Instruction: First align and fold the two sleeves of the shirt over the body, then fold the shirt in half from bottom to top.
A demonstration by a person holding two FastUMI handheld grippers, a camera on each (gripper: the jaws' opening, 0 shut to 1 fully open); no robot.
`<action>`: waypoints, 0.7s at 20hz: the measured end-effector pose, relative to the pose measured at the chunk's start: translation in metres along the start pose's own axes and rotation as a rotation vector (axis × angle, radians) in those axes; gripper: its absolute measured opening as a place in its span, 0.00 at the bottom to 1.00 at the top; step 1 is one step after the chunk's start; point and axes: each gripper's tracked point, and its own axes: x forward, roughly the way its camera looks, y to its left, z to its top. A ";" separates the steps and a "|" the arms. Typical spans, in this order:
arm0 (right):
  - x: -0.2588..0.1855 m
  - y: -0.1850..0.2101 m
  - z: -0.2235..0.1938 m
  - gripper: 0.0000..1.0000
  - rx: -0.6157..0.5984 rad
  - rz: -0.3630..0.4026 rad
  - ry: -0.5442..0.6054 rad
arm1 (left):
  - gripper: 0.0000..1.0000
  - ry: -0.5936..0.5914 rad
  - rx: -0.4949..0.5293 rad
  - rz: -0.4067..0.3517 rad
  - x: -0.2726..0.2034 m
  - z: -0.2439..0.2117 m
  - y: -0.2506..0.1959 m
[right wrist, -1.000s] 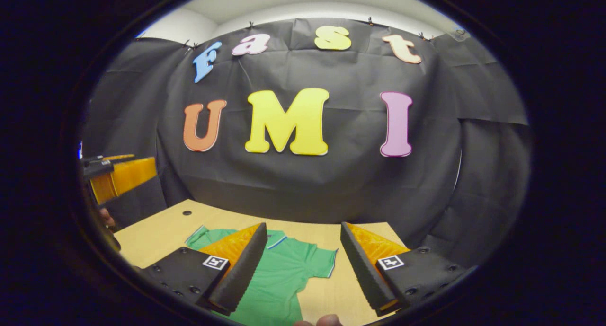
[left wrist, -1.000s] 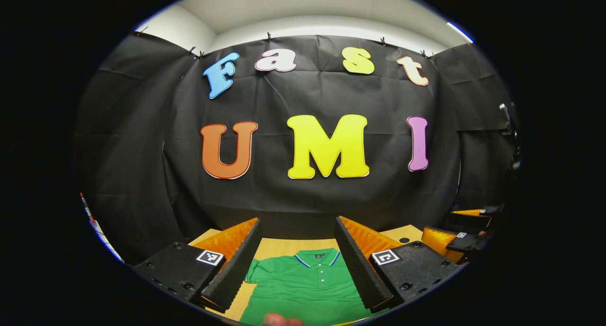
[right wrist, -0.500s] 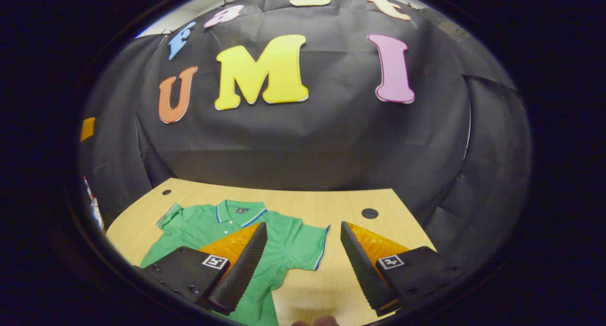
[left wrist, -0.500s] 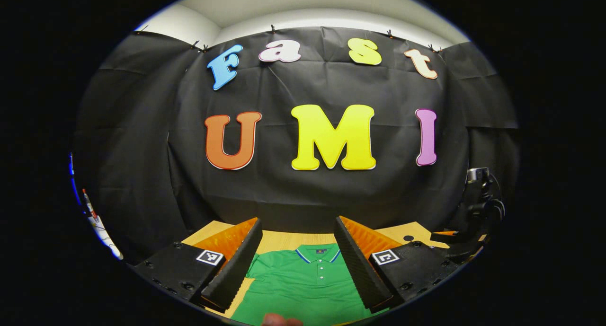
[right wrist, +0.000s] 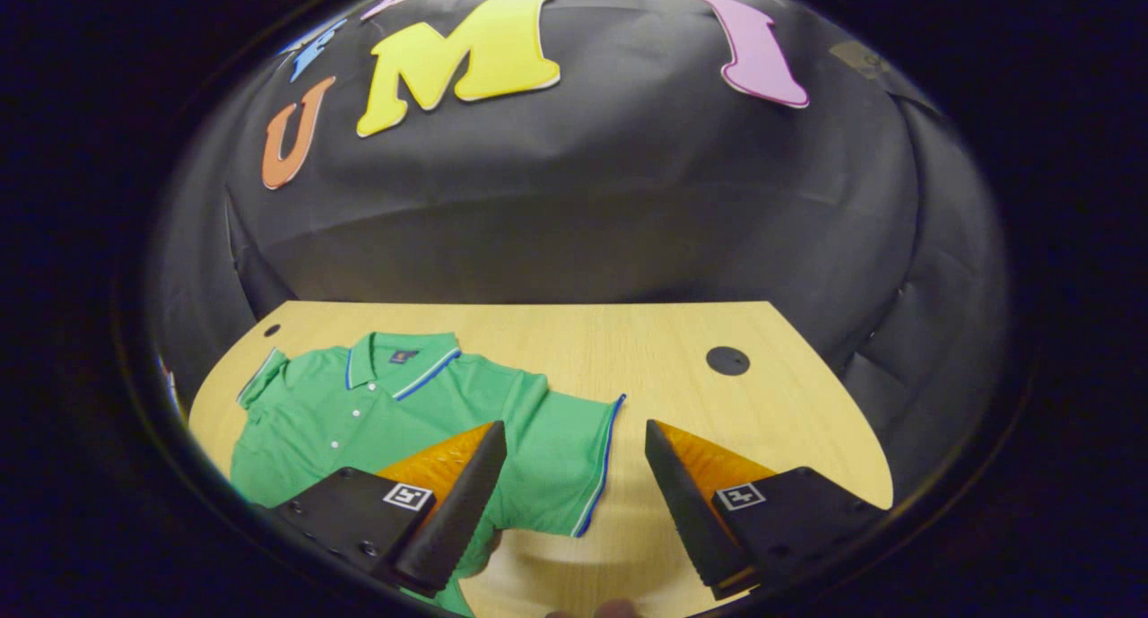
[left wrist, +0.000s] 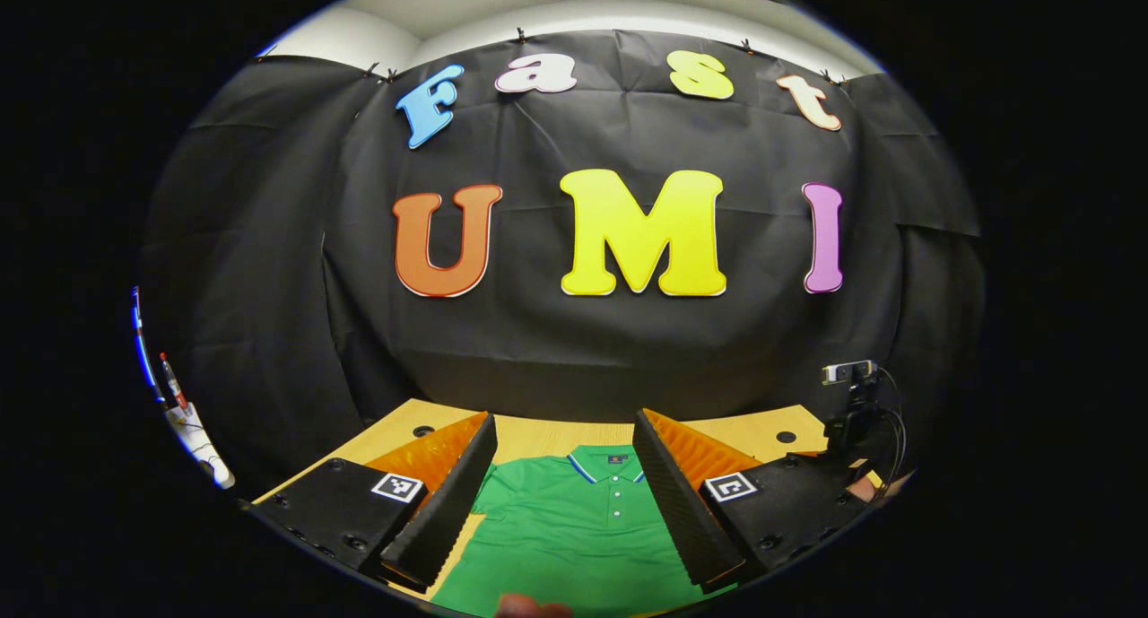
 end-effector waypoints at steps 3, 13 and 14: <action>0.029 -0.011 -0.015 0.99 0.025 -0.024 0.040 | 0.98 0.014 0.012 0.025 -0.002 -0.006 0.008; 0.058 -0.015 -0.038 0.45 0.000 -0.046 0.125 | 0.98 0.040 0.055 0.081 -0.006 -0.016 0.029; 0.061 -0.015 -0.036 0.38 -0.010 -0.049 0.125 | 0.98 0.043 0.054 0.084 -0.006 -0.017 0.030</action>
